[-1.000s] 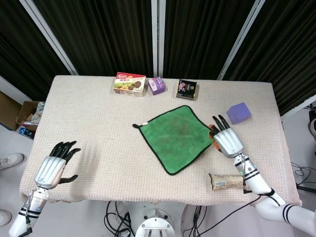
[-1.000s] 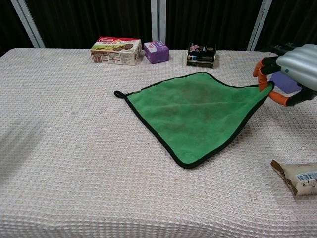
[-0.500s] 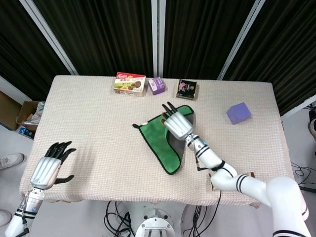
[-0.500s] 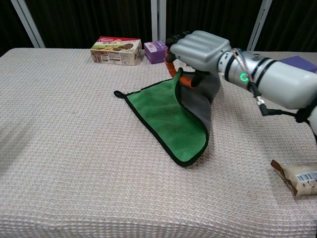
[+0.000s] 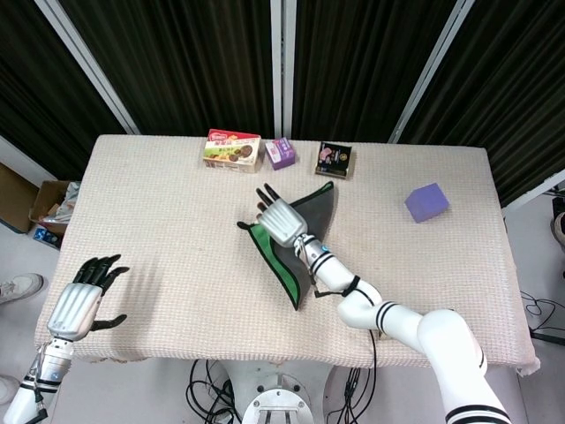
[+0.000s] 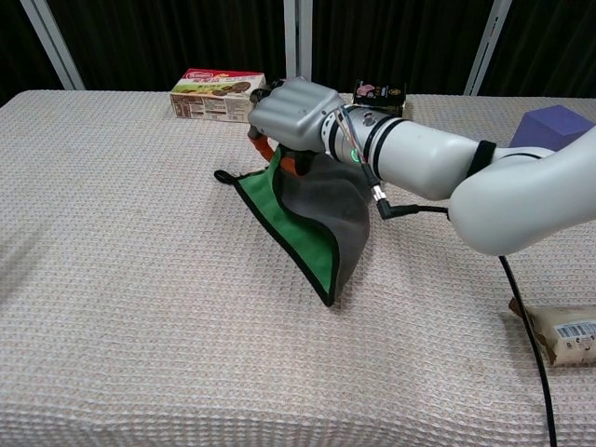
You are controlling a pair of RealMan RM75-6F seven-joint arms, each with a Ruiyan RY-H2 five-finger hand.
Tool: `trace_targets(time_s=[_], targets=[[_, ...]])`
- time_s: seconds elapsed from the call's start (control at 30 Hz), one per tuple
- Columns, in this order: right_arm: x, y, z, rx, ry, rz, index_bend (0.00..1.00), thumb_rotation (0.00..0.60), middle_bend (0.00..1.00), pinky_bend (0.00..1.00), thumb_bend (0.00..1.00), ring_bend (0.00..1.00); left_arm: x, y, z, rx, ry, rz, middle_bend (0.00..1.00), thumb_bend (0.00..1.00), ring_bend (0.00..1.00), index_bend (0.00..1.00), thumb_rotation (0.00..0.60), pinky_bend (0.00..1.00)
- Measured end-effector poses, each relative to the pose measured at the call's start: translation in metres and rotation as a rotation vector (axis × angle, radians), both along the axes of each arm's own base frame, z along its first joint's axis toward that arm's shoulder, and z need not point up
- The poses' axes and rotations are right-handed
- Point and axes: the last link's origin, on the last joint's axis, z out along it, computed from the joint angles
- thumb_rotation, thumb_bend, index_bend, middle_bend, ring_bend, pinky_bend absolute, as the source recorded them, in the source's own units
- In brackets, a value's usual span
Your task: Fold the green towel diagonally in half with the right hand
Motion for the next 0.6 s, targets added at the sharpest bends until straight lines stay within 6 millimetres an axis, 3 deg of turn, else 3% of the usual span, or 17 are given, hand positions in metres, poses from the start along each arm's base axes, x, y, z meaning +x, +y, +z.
trace_targets(time_s=[0.07,0.13,0.23,0.37,0.6], targets=[[0.001,-0.001,-0.004,-0.001,0.01,-0.001,0.52,0.6,0.24,0.02,0.42,0.02,0.0,0.0,0.0,0.001,-0.003,0.0,0.07,0.06,0.08,0.22,0.6,0.09],[0.001,-0.001,-0.008,-0.001,0.017,-0.008,0.28,0.6,0.2,0.0,0.29,0.0,0.0,-0.001,0.0,0.002,-0.006,0.001,0.07,0.05,0.08,0.22,0.6,0.09],[0.002,0.001,-0.012,-0.004,0.002,-0.025,0.02,0.6,0.09,0.0,0.1,0.0,-0.001,-0.001,0.0,0.005,-0.008,0.002,0.07,0.05,0.08,0.22,0.6,0.09],[0.003,0.0,-0.002,-0.021,-0.078,-0.042,0.0,0.6,0.04,0.0,0.0,0.0,-0.002,-0.002,0.001,0.009,-0.008,0.004,0.07,0.05,0.08,0.22,0.6,0.09],[-0.019,-0.018,0.051,-0.094,-0.172,-0.082,0.0,0.6,0.11,0.0,0.07,0.0,-0.003,-0.003,0.003,0.017,-0.01,0.007,0.07,0.05,0.08,0.22,0.6,0.09]])
